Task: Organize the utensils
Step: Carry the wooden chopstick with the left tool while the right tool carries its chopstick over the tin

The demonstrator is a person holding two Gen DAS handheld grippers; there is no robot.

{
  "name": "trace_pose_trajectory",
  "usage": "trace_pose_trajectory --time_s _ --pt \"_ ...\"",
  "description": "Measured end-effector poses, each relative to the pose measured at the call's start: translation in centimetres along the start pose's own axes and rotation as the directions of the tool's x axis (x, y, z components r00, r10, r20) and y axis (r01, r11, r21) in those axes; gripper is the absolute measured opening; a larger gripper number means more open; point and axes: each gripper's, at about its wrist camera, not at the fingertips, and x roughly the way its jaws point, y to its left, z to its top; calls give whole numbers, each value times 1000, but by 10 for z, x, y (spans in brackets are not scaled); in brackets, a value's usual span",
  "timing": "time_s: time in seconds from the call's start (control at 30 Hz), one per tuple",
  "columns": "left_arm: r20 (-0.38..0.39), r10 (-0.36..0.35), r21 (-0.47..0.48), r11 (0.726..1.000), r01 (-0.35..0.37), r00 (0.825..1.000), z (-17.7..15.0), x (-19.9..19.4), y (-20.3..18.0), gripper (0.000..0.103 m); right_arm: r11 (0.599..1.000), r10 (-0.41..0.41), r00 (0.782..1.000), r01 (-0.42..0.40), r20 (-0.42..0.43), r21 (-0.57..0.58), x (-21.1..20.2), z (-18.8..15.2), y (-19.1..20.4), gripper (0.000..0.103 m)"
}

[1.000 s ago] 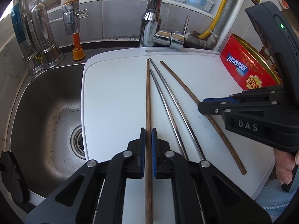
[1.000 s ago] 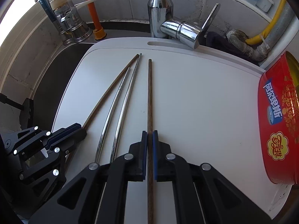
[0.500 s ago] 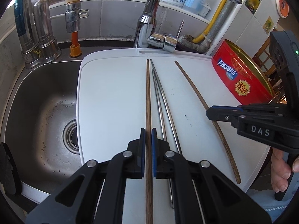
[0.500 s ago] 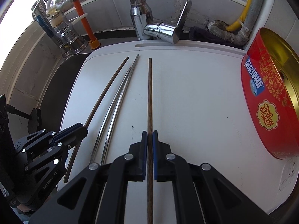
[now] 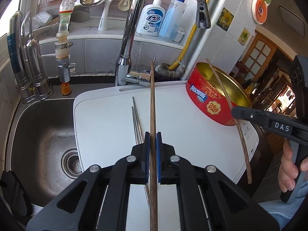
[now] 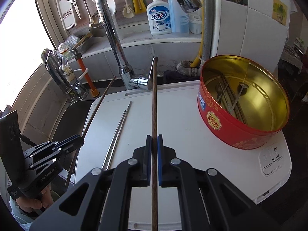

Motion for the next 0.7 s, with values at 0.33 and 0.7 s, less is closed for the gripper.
trace_pose_trajectory --time_s 0.33,0.7 --pt "12 -30 74 997 29 999 19 -6 -48 6 995 3 996 -12 90 104 -38 -12 -50 6" --pt "23 62 -30 998 -61 998 36 22 -137 6 987 133 980 -145 149 75 -46 19 -168 6"
